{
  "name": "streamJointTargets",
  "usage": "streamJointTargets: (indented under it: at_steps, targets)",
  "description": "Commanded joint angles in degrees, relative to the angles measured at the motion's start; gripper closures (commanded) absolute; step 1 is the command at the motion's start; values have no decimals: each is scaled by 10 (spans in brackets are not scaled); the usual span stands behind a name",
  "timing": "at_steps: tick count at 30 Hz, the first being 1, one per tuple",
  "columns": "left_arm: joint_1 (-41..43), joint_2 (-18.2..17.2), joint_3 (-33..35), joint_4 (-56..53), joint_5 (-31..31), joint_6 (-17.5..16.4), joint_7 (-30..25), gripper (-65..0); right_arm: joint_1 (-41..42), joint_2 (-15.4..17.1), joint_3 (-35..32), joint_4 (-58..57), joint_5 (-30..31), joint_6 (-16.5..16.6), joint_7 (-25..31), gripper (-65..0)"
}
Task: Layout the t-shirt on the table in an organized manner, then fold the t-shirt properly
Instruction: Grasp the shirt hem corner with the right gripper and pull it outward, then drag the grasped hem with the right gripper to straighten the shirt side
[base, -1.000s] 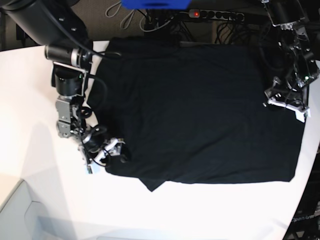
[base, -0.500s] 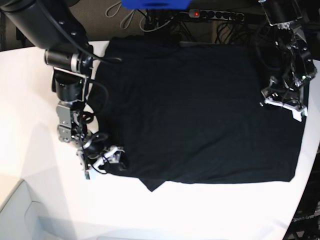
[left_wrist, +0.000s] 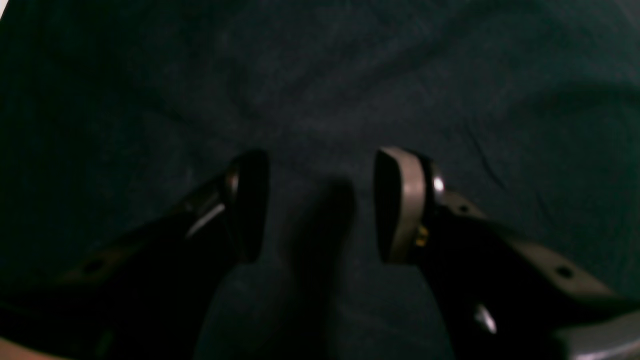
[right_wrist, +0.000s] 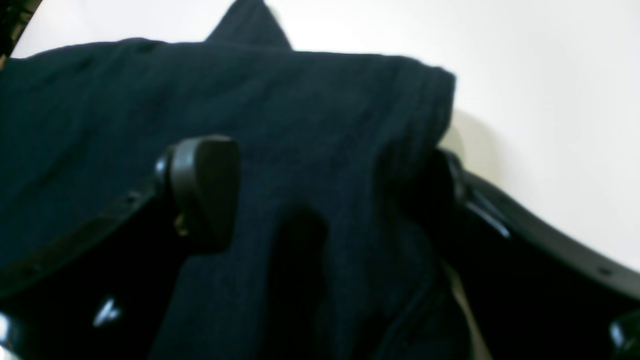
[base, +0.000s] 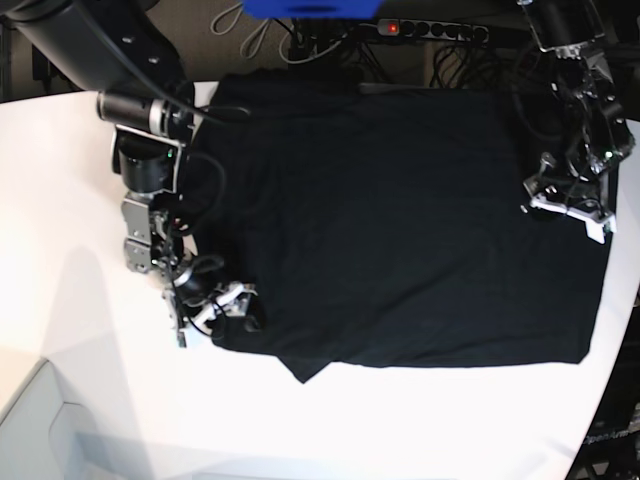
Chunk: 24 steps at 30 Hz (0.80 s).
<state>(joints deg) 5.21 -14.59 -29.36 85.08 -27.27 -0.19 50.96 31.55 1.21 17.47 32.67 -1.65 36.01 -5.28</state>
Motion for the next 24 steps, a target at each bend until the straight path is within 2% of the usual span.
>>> streamJointTargets:
  at_steps: [1, 4, 6, 8, 13, 17, 24]
  targets:
    - [-5, -9, -2, 9, -4, 0, -6, -330, 18, 4, 0, 9, 6, 4, 7, -477]
    - [-5, -9, -2, 9, -4, 0, -6, -330, 17, 4, -1, 9, 6, 4, 7, -476]
    - [-5, -9, -2, 9, -4, 0, -6, -330, 17, 4, -1, 9, 6, 12, 7, -447]
    - [-5, -9, -2, 9, -4, 0, -6, -330, 16, 4, -1, 9, 5, 22, 6, -372]
    - [-5, -9, -2, 9, -4, 0, -6, -330, 16, 4, 2, 11, 5, 21, 6, -146]
    - [-5, -9, -2, 9, -4, 0, -6, -330, -7, 6, 6, 60, 5, 23, 6, -9]
    - [-6, -9, -2, 4, -4, 0, -6, -330, -142, -19, -29, 344, 5, 28, 5, 0]
